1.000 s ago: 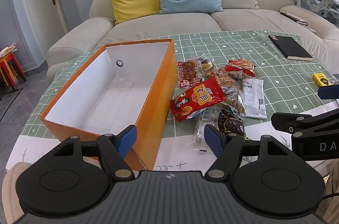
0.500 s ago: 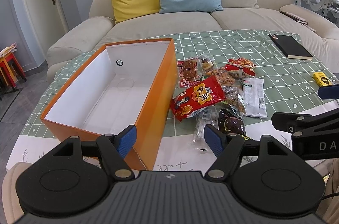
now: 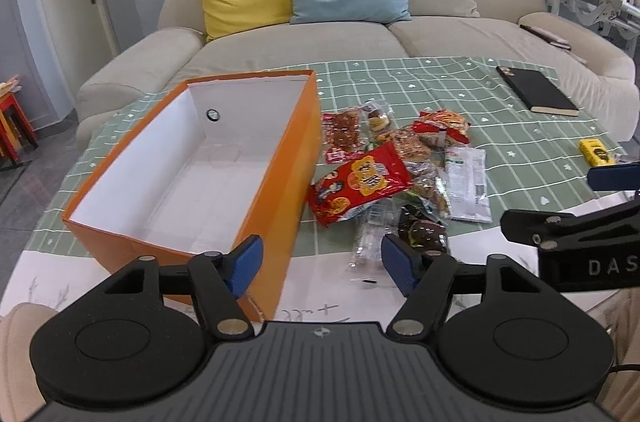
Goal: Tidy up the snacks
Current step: 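Move left tool to clear white-snack tray while right tool reaches dark brown bag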
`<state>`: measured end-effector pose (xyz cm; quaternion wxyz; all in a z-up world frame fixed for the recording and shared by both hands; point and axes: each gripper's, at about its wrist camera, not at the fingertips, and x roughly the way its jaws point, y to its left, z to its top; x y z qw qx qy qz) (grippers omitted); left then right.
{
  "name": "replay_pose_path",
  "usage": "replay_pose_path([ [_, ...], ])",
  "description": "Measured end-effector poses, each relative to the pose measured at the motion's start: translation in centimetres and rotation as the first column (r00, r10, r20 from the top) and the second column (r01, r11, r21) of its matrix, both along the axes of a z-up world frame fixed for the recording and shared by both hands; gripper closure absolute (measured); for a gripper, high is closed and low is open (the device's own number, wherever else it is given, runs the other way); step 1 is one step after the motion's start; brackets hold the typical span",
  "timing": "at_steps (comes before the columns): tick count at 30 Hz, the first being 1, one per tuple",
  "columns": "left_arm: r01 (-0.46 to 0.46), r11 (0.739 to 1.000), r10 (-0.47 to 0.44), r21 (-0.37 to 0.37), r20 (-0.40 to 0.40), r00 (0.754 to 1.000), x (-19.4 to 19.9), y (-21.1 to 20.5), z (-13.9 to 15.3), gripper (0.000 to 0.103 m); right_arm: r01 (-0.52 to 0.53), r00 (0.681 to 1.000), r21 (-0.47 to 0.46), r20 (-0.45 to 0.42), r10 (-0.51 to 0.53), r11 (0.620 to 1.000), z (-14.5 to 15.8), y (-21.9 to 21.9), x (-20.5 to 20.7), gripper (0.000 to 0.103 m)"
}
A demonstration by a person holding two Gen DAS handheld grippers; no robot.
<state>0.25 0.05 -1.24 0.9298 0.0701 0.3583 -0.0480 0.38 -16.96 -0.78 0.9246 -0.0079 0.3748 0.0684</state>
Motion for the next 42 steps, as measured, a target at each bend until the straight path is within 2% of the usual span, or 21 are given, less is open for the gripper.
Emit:
replay_pose_path([
  [3, 0.030, 0.999, -0.030, -0.017, 0.001, 1.000, -0.1, -0.2, -0.1, 0.037, 0.025, 1.000, 0.017, -0.015, -0.024, 1.000, -0.4, -0.7, 0.4, 0.004],
  [5, 0.074, 0.997, -0.074, -0.031, -0.011, 0.997, -0.1, -0.5, -0.4, 0.055, 0.041, 0.999, 0.036, -0.029, -0.040, 0.999, -0.8, -1.3, 0.7, 0.004],
  [7, 0.100, 0.993, -0.101, -0.057, -0.020, 0.995, -0.1, -0.7, -0.7, 0.064, 0.054, 0.998, 0.062, -0.038, -0.052, 0.997, -1.2, -2.0, 0.8, 0.004],
  [8, 0.118, 0.990, -0.120, -0.071, -0.025, 0.992, 0.0, -0.9, -0.9, 0.064, 0.062, 0.997, 0.070, -0.044, -0.059, 0.996, -1.5, -2.3, 0.9, 0.004],
  [12, 0.157, 0.982, -0.162, -0.106, -0.046, 0.986, 0.4, -1.4, -1.6, 0.064, 0.075, 0.995, 0.076, -0.070, -0.070, 0.994, -2.8, -3.0, 1.5, 0.027],
  [15, 0.166, 0.978, -0.177, -0.125, -0.076, 0.981, 1.1, -1.5, -2.3, 0.063, 0.070, 0.993, 0.099, -0.104, -0.060, 0.993, -4.0, -3.4, 2.1, 0.037],
  [17, 0.156, 0.982, -0.166, -0.103, -0.100, 0.981, 1.8, -1.5, -2.9, 0.051, 0.059, 0.992, 0.116, -0.120, -0.045, 0.991, -4.6, -3.3, 2.6, 0.041],
  [20, 0.138, 0.988, -0.146, -0.072, -0.126, 0.981, 2.6, -1.3, -3.8, 0.050, 0.042, 0.990, 0.167, -0.140, -0.019, 0.985, -5.1, -3.0, 3.5, 0.041],
  [23, 0.141, 0.989, -0.148, -0.053, -0.156, 0.977, 3.3, -1.4, -4.5, 0.050, 0.032, 0.986, 0.221, -0.166, 0.005, 0.975, -5.7, -2.3, 4.7, 0.037],
  [30, 0.151, 0.989, -0.149, -0.003, -0.174, 0.973, 4.0, -1.7, -5.6, 0.042, -0.003, 0.974, 0.234, -0.220, 0.056, 0.972, -7.0, 0.3, 7.5, 0.033],
  [35, 0.138, 0.990, -0.137, -0.012, -0.197, 0.971, 4.8, -1.4, -6.3, 0.036, -0.020, 0.964, 0.218, -0.253, 0.077, 0.976, -8.2, 1.4, 8.5, 0.031],
  [42, 0.126, 0.992, -0.129, -0.027, -0.230, 0.965, 5.9, -1.6, -7.4, 0.035, -0.021, 0.948, 0.223, -0.305, 0.091, 0.974, -10.0, 1.6, 9.4, 0.033],
])
